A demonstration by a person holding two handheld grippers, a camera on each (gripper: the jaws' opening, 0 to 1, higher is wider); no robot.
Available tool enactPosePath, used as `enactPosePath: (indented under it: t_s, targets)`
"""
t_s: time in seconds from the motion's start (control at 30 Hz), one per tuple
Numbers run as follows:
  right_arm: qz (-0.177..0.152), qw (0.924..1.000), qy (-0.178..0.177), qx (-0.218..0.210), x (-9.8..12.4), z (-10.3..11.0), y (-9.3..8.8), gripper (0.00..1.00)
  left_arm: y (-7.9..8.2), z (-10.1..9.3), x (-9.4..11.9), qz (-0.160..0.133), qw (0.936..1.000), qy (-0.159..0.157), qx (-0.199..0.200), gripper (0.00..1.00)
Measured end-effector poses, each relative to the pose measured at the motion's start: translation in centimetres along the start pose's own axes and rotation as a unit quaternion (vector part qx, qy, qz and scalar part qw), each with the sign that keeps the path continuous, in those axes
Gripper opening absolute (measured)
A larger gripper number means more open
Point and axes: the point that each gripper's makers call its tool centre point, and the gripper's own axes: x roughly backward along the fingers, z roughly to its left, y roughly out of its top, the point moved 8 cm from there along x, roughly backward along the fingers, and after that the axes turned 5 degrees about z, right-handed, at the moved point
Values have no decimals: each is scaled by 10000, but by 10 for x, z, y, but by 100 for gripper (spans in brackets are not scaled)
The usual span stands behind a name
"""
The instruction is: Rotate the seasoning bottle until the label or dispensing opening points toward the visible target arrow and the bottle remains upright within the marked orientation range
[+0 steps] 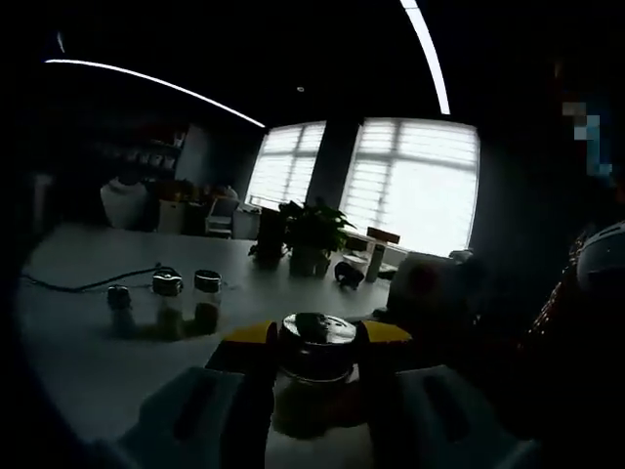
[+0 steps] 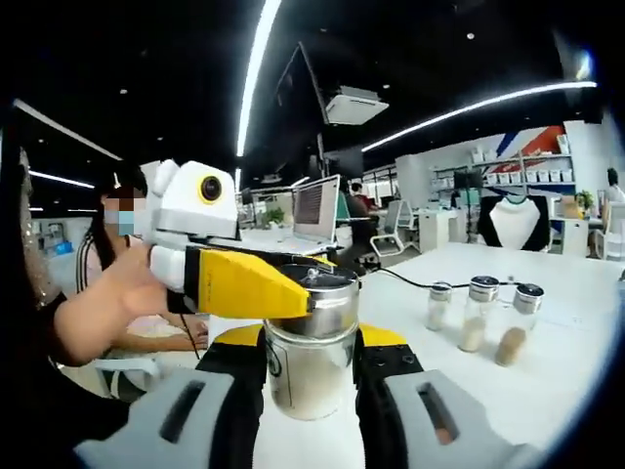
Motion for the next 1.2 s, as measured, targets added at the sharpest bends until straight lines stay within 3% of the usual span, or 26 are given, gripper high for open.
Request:
enactPosePath:
  t_s: [0.17,0.3,0.43,0.47,0.57,0.73,0.8,0.93,1.2]
  targets:
    - [351,9953,-754,498,-14,-6,-5,31,-4,5,-5,343,9970,666,-211,33]
    - [350,9944,-903,419,-25,-9,-9,31,-5,8,-7,545,9927,999,-403,33]
    - [363,9951,-844,367,-32,-12,-12,32,-9,15,-5,568,9915,1071,-473,32]
    - [475,9939,-832,538,-32,-12,-13,33,-10,18,-5,568,9914,1092,-452,32]
    - [692,9923,-827,613,-31,-13,-21,47,-17,35,1,699,9861,1369,-636,32]
    - [912,9925,-687,434,-23,-15,-40,40,-27,70,11,615,9840,1594,-501,32]
    - [938,9927,-666,360,-17,-14,-47,38,-37,93,15,638,9801,1800,-552,32]
    - [929,9931,-653,298,-11,-14,-49,35,-51,118,20,534,9808,1863,-221,32]
    - [793,9946,-640,176,-3,-13,-47,33,-73,151,23,685,9767,2015,-271,32]
